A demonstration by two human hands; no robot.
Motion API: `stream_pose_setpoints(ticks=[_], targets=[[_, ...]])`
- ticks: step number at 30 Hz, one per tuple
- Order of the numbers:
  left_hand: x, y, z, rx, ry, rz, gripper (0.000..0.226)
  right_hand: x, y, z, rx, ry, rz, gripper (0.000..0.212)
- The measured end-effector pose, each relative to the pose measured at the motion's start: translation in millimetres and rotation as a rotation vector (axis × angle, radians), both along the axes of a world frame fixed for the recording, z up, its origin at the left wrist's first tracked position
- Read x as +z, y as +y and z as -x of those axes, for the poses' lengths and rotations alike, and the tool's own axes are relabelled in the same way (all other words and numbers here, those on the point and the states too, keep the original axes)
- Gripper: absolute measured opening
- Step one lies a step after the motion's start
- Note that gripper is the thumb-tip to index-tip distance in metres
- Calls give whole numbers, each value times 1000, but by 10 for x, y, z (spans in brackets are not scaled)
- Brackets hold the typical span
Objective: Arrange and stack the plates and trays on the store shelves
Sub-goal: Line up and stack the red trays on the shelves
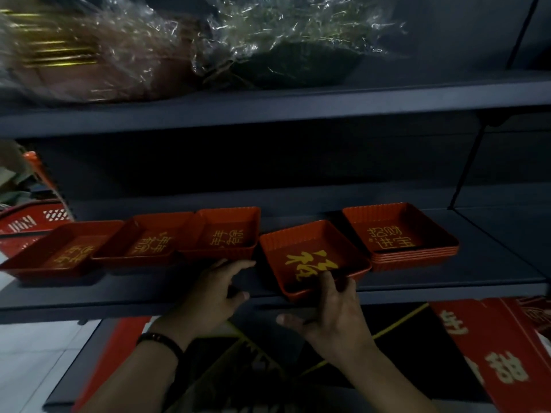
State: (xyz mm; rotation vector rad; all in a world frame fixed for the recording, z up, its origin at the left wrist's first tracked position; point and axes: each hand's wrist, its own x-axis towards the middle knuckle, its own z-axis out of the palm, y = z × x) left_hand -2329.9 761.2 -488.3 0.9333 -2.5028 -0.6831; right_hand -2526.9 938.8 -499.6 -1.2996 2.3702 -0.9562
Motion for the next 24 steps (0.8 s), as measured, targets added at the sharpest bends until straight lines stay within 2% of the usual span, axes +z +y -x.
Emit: stream_pose_setpoints(ticks=[7,9,12,14,18,21,24], targets=[[52,106,-49,-92,11,-101,86,2,336,-122,-80,-140,108,109],[85,147,-33,-119,6,-109,72,18,398,-141,-62,-112,135,99],[136,158,-18,-58,26,-66,40,56,498,-116,-34,-74,223,77],[222,162,-36,-31,66,-51,27,94,564,-53,-19,-44,276,69],[520,249,-74,-20,124,-48,22,172,666,132,27,77,374,63],[626,320,-27,-56,172,-46,16,254,732,302,43,115,421,66],[618,390,144,-65,286,20,15,346,791,516,54,172,425,65]])
